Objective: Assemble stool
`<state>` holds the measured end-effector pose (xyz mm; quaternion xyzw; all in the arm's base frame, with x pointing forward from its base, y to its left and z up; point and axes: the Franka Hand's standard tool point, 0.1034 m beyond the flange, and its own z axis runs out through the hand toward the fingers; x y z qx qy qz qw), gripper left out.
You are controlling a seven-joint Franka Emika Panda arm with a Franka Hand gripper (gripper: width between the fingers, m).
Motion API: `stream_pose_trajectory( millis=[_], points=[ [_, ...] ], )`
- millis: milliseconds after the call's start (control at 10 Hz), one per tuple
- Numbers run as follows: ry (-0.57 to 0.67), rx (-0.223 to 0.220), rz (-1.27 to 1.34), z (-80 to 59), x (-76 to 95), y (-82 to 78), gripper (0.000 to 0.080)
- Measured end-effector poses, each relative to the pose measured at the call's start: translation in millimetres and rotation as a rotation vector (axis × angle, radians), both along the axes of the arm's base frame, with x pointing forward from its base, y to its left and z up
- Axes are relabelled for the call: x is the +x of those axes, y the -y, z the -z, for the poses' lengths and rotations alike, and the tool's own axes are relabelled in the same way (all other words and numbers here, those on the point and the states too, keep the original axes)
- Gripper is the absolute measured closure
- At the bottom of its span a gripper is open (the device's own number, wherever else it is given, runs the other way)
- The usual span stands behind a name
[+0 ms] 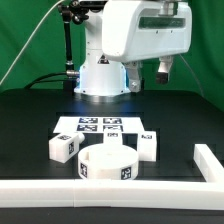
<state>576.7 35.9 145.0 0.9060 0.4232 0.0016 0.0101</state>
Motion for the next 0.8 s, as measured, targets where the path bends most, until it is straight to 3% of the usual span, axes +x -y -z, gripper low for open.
stream_pose_trajectory(
  millis=[500, 600, 800],
  points=[
    [0.003, 0.001, -0.021, 3.1, -1.2, 4.0, 0.0150],
    [0.011, 0.001, -0.060, 13.1, -7.7, 18.9, 0.0150],
    [0.005, 0.004, -0.110, 34.8, -20.3, 33.7, 0.0150]
  ],
)
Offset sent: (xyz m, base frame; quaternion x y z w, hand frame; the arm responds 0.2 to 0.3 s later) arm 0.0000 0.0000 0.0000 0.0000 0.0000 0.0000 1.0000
